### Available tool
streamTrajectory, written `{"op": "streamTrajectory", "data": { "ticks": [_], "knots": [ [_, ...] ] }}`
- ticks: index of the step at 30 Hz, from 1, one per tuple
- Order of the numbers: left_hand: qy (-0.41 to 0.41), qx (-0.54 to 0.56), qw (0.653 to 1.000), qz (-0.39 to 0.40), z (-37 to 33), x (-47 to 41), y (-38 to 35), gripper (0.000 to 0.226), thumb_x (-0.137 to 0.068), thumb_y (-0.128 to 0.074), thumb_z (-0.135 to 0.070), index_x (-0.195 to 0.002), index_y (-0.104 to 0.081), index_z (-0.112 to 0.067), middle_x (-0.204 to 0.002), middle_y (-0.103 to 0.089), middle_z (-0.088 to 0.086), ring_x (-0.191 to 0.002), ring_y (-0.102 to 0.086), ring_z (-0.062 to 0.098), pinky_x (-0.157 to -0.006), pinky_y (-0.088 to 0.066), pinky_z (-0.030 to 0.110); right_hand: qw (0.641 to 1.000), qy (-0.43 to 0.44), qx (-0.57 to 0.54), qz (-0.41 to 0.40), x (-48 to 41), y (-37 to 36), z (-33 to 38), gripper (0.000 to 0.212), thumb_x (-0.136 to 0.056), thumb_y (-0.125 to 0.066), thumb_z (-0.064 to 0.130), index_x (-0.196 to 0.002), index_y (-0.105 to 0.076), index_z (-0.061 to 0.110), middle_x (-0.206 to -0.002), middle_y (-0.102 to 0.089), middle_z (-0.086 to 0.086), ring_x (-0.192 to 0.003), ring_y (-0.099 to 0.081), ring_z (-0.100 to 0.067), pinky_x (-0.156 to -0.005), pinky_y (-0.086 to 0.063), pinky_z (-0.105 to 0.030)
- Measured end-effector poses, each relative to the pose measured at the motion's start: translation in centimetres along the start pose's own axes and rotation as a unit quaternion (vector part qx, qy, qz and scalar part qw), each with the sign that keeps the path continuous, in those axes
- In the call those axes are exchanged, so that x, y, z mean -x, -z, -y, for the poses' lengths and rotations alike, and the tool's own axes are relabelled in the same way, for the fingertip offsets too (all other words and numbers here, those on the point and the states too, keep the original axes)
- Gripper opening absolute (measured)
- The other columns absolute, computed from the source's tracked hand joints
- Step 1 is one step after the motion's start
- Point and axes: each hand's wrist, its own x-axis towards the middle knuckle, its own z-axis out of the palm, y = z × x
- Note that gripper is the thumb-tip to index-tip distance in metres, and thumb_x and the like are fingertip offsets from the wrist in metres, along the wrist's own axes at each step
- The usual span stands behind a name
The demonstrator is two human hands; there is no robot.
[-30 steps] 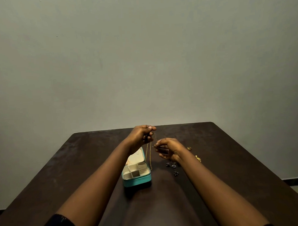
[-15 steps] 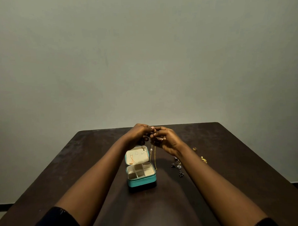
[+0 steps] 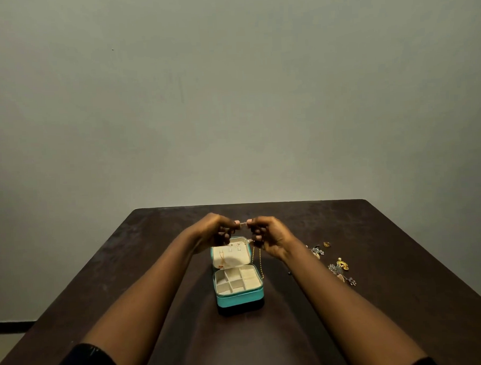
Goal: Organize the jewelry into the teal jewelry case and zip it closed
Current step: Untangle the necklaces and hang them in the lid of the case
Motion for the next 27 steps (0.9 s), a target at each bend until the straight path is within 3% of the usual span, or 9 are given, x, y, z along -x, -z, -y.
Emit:
{"op": "streamTrajectory", "data": {
  "ticks": [4,8,12,16,20,22,24,27],
  "knots": [
    [0.001,-0.100,0.995,-0.029,1.0,-0.5,0.8,0.016,-0.088,-0.058,-0.020,-0.078,-0.068,-0.013,-0.057,-0.044,-0.003,-0.057,-0.038,0.009,-0.059,-0.032,0.023,0.992,-0.030,-0.121,-0.011,-1.1,-0.3,-0.9,0.031,-0.084,-0.049,0.006,-0.054,-0.058,0.005,-0.035,-0.038,0.003,-0.032,-0.041,-0.010,-0.056,-0.040,-0.024],
    [-0.003,-0.032,0.999,-0.031,1.6,-1.0,1.1,0.015,-0.090,-0.055,-0.014,-0.084,-0.067,-0.007,-0.055,-0.047,-0.004,-0.056,-0.039,0.008,-0.057,-0.035,0.021,0.980,-0.020,-0.198,0.017,-1.7,-0.6,-1.3,0.028,-0.085,-0.047,0.007,-0.060,-0.058,0.002,-0.038,-0.038,0.003,-0.034,-0.036,-0.009,-0.055,-0.039,-0.025],
    [-0.005,0.026,0.998,-0.061,2.5,-1.5,1.6,0.014,-0.089,-0.055,-0.003,-0.091,-0.067,0.002,-0.065,-0.055,0.004,-0.058,-0.048,0.010,-0.060,-0.046,0.021,0.994,-0.047,-0.086,0.048,-2.2,-0.4,-1.4,0.021,-0.089,-0.049,0.010,-0.071,-0.058,0.006,-0.046,-0.040,0.005,-0.034,-0.032,-0.004,-0.042,-0.032,-0.019],
    [0.000,0.041,0.992,-0.118,3.4,-2.2,1.8,0.014,-0.088,-0.054,0.002,-0.091,-0.066,0.008,-0.064,-0.056,0.008,-0.048,-0.051,0.008,-0.049,-0.046,0.017,0.997,-0.039,0.046,0.042,-2.8,-0.8,-1.9,0.014,-0.090,-0.049,-0.001,-0.081,-0.060,0.001,-0.058,-0.041,-0.001,-0.036,-0.033,-0.001,-0.035,-0.026,-0.013],
    [0.003,-0.041,0.982,-0.187,4.5,-3.4,1.5,0.012,-0.086,-0.060,0.000,-0.089,-0.070,0.007,-0.060,-0.059,0.012,-0.043,-0.051,0.009,-0.044,-0.044,0.017,0.981,-0.001,0.187,-0.060,-4.0,-1.6,-3.0,0.010,-0.085,-0.055,-0.006,-0.079,-0.063,-0.008,-0.052,-0.043,-0.006,-0.033,-0.035,-0.004,-0.033,-0.028,-0.015],
    [0.000,-0.138,0.965,-0.223,5.0,-4.3,1.3,0.011,-0.085,-0.066,-0.008,-0.085,-0.073,0.000,-0.062,-0.064,0.009,-0.049,-0.053,0.010,-0.047,-0.046,0.020,0.958,0.012,0.252,-0.133,-5.3,-1.9,-3.9,0.012,-0.081,-0.061,-0.005,-0.070,-0.066,-0.002,-0.055,-0.052,-0.011,-0.041,-0.047,-0.014,-0.040,-0.040,-0.023],
    [-0.003,-0.221,0.942,-0.253,5.4,-5.1,1.0,0.011,-0.084,-0.068,-0.014,-0.080,-0.074,-0.005,-0.071,-0.069,0.007,-0.063,-0.061,0.012,-0.061,-0.055,0.027,0.927,0.025,0.313,-0.207,-6.5,-2.4,-4.9,0.009,-0.077,-0.066,0.002,-0.070,-0.072,0.002,-0.069,-0.067,-0.015,-0.062,-0.064,-0.026,-0.061,-0.055,-0.035],
    [-0.002,-0.253,0.920,-0.299,5.8,-6.2,0.7,0.010,-0.081,-0.067,-0.011,-0.075,-0.074,-0.008,-0.081,-0.072,0.010,-0.079,-0.068,0.020,-0.073,-0.058,0.036,0.903,0.055,0.338,-0.260,-7.0,-3.0,-5.9,0.012,-0.080,-0.064,0.006,-0.079,-0.076,0.008,-0.082,-0.074,-0.011,-0.080,-0.069,-0.027,-0.075,-0.059,-0.038]
  ]
}}
